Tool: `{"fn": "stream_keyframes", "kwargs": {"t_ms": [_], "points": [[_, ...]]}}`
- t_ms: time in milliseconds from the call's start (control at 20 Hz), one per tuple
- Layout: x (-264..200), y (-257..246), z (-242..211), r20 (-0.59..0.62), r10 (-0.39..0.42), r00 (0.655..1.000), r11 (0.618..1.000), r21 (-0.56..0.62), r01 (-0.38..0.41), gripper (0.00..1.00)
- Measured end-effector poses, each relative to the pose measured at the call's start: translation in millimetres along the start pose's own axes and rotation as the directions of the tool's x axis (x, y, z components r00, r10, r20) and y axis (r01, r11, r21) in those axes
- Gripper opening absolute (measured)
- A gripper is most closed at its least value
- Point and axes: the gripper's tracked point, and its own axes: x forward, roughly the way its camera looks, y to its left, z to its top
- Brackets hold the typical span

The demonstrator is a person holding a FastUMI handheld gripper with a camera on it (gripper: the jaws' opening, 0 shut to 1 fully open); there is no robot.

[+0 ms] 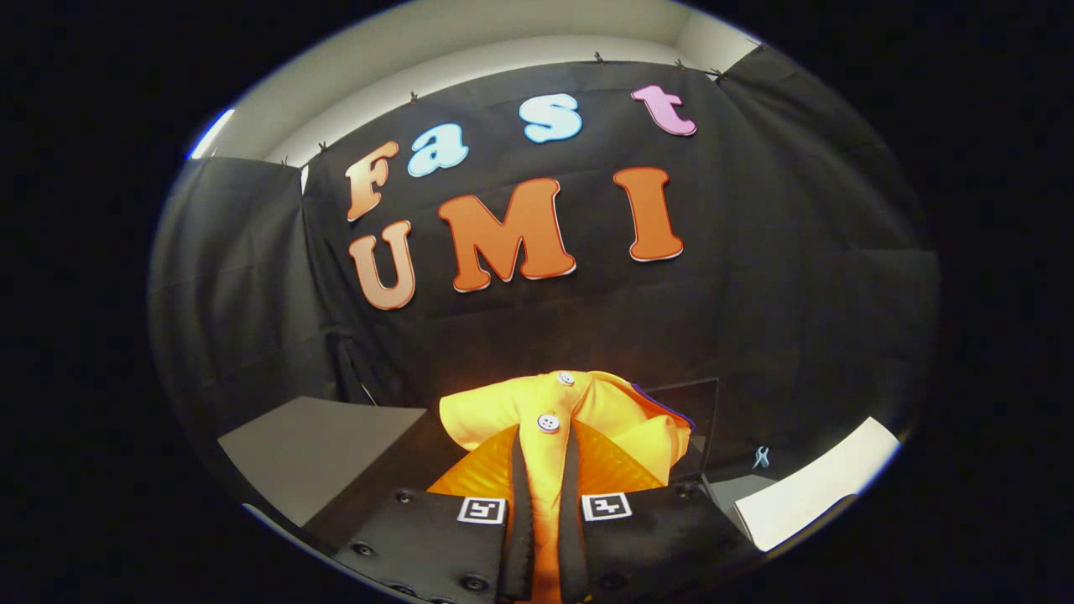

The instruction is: Put the clothes into the washing machine and then close the washing machine lid.

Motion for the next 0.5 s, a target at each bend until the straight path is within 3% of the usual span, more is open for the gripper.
{"fn": "stream_keyframes", "kwargs": {"t_ms": [250, 500], "points": [[36, -23, -93, -0.180, 0.012, 0.984, 1.000, 0.027, -0.007, 0.20], [70, -36, -185, -0.349, 0.010, 0.937, 0.998, 0.067, 0.015, 0.20]]}}
